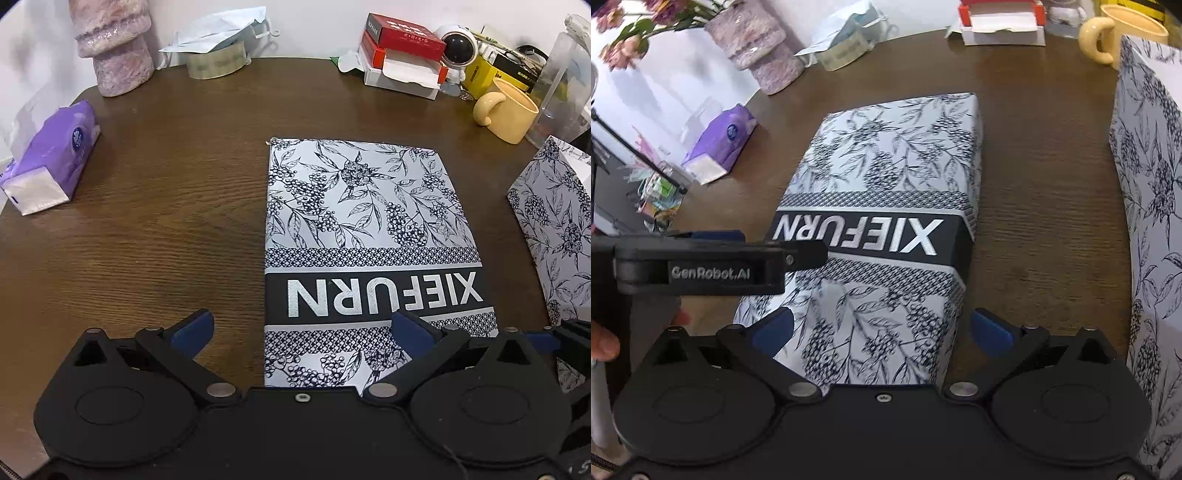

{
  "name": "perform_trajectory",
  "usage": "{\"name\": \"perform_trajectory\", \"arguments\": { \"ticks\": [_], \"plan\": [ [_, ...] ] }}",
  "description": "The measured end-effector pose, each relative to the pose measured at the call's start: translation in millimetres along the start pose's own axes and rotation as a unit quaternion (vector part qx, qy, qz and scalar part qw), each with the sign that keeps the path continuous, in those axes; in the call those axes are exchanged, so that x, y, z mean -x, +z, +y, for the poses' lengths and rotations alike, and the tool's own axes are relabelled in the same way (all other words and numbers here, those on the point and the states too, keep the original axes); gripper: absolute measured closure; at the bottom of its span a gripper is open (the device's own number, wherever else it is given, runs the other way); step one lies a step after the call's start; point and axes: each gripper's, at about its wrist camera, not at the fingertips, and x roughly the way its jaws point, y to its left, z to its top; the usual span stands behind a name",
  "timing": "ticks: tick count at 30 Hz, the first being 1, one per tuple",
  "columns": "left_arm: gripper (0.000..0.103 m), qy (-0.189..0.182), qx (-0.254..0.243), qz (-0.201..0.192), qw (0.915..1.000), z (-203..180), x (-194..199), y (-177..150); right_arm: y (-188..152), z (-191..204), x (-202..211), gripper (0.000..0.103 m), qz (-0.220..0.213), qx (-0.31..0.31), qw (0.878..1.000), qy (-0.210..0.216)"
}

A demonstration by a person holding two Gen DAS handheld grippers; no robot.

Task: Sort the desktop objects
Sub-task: 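Move both tools over the black-and-white XIEFURN lid box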

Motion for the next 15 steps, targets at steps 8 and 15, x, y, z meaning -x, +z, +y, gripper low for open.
{"name": "perform_trajectory", "arguments": {
  "ticks": [8,15],
  "plan": [
    [0.000,-0.017,0.010,-0.006,0.9998,-1.9,-5.7,3.6,2.0,-1.4,-9.2,0.000,-0.006,0.002,1.000,0.001],
    [0.000,-0.036,0.020,-0.012,0.9991,-2.0,-10.2,3.8,0.7,6.2,-13.2,0.000,-0.014,0.024,1.000,-0.008]
  ]
}}
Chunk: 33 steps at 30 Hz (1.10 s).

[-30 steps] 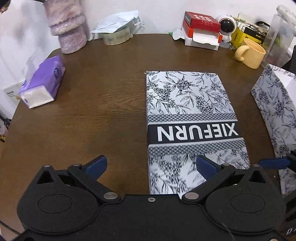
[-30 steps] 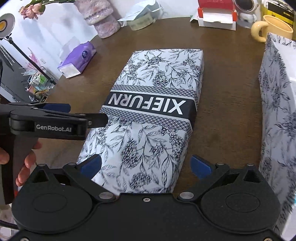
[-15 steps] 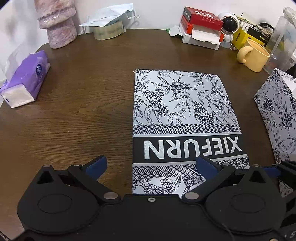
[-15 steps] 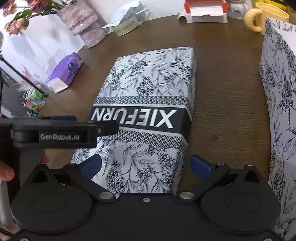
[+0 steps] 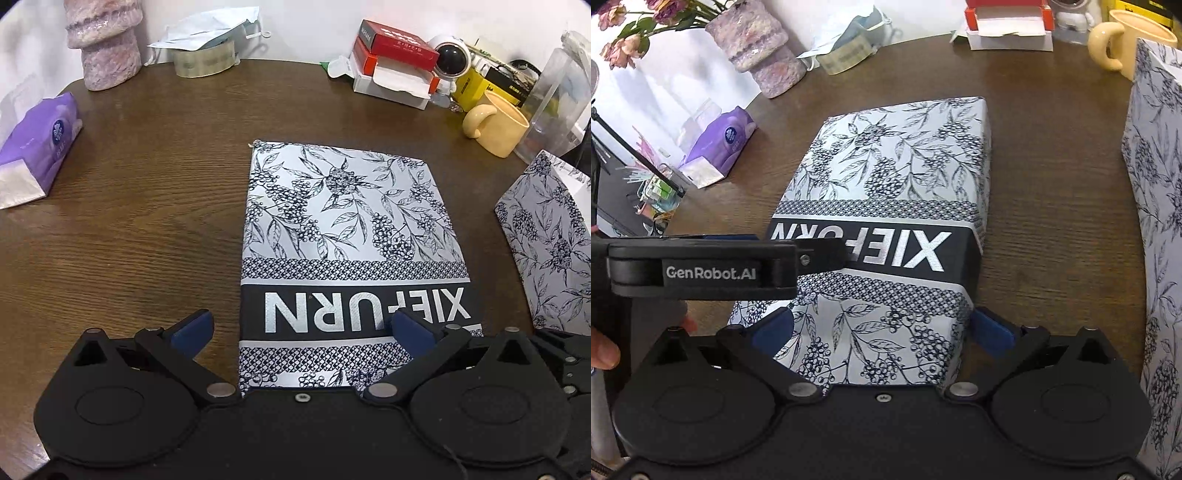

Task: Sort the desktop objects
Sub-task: 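Move both tools over the black-and-white XIEFURN lid box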

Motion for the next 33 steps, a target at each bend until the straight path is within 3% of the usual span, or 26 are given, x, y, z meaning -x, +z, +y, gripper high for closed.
{"name": "perform_trajectory", "arguments": {
  "ticks": [7,33],
  "plan": [
    [0.000,-0.020,0.020,-0.004,0.9996,-4.8,-5.5,-1.3,-1.2,3.7,-0.7,0.000,-0.005,0.012,1.000,-0.010],
    [0.000,-0.017,0.042,-0.021,0.9987,-2.7,-5.5,-8.2,-5.3,5.2,-2.1,0.000,-0.026,0.006,0.999,-0.020]
  ]
}}
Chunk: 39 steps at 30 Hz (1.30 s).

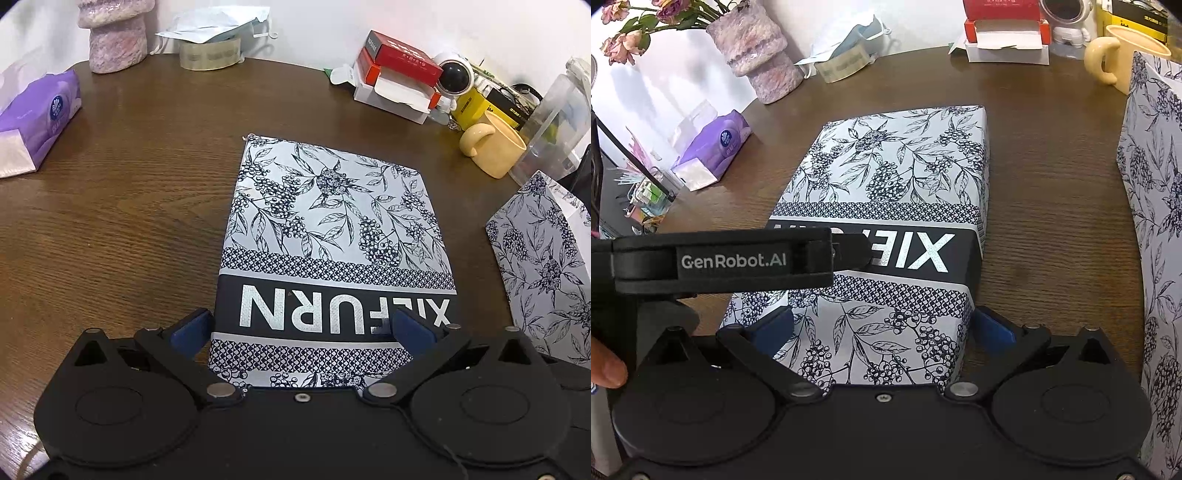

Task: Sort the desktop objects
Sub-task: 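Move both tools over the black-and-white XIEFURN lid box, then grip the XIEFURN lid edges with both tools and lift it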

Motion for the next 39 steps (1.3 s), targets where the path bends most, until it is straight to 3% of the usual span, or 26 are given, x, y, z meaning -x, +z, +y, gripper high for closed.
{"name": "perform_trajectory", "arguments": {
  "ticks": [11,21,39],
  "plan": [
    [0.000,0.021,0.016,-0.005,0.9996,-3.3,7.9,-6.1,0.6,-4.0,4.9,0.002,0.003,0.003,1.000,0.016],
    [0.000,0.026,0.035,-0.015,0.9990,0.7,41.3,-17.6,-3.9,8.2,35.9,0.002,-0.004,0.018,0.999,0.028],
    [0.002,0.035,0.044,-0.051,0.9971,12.6,129.7,-78.2,-63.3,41.9,123.8,0.002,-0.035,0.039,0.998,0.036]
  ]
}}
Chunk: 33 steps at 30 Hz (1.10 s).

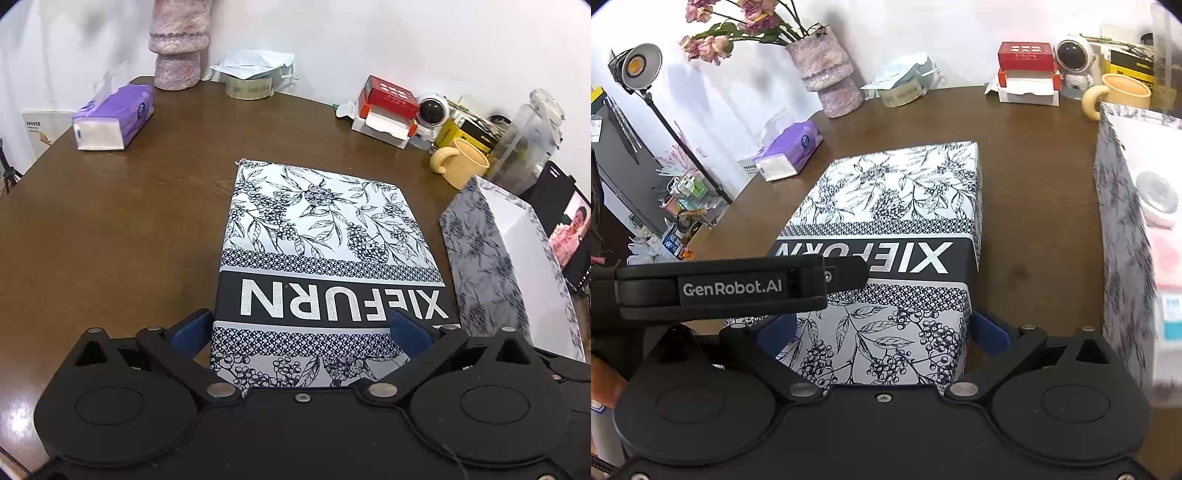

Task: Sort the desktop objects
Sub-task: 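Grip the XIEFURN lid edges with both tools and lift it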

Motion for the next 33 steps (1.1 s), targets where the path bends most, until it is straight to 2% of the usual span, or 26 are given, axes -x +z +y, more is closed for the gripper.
{"name": "perform_trajectory", "arguments": {
  "ticks": [7,19,33],
  "plan": [
    [0.002,0.005,-0.001,-0.012,0.9999,15.5,31.9,-24.3,-26.4,10.6,30.3,0.002,-0.004,0.003,1.000,0.002],
    [0.003,0.005,-0.024,-0.037,0.9990,13.4,71.4,-54.6,-66.7,15.9,65.2,0.002,-0.007,-0.017,1.000,0.003],
    [0.006,0.010,-0.038,-0.031,0.9988,7.0,79.3,-73.3,-78.8,17.5,82.2,0.004,-0.011,-0.010,1.000,-0.020]
  ]
}}
